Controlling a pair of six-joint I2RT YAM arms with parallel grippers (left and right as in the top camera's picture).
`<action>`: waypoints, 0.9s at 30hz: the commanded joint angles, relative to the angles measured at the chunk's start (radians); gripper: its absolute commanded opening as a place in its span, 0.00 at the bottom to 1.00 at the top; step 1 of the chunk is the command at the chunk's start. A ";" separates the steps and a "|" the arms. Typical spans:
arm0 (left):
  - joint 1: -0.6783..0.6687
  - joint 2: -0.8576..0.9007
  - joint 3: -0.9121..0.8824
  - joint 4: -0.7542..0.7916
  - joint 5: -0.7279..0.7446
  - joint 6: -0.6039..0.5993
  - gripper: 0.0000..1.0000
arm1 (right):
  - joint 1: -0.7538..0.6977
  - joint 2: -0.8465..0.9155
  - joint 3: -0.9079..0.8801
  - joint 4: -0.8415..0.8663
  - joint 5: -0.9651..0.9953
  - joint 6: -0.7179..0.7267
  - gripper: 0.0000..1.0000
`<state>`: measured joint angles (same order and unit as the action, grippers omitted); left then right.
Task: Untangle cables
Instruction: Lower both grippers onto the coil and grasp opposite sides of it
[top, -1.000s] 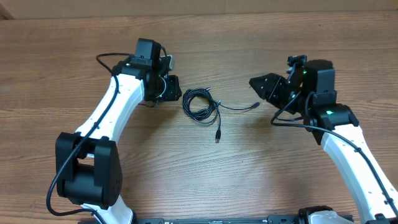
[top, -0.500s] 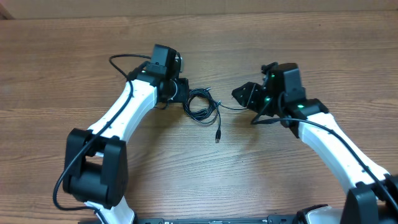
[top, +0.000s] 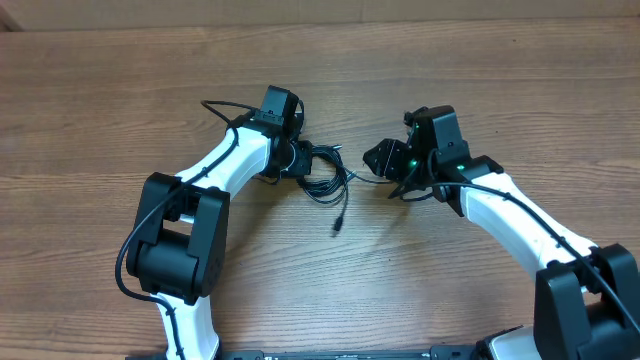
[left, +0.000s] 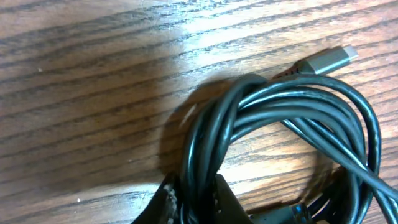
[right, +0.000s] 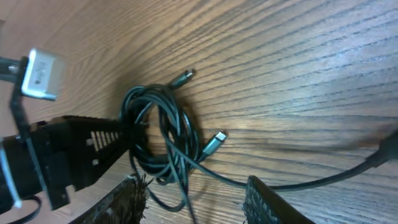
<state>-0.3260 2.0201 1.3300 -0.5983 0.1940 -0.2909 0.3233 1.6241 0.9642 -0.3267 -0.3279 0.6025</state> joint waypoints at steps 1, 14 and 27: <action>-0.005 0.016 0.000 -0.016 0.047 -0.001 0.04 | 0.005 0.015 0.010 -0.002 0.013 0.000 0.51; -0.005 0.013 0.074 -0.162 0.110 -0.020 0.04 | 0.067 0.015 0.010 -0.030 -0.032 0.000 0.34; -0.005 0.013 0.090 -0.061 0.118 0.034 0.04 | 0.076 0.055 0.008 -0.050 0.090 0.000 0.63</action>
<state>-0.3260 2.0220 1.3960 -0.6788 0.2882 -0.2817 0.3954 1.6459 0.9642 -0.3813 -0.2615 0.6022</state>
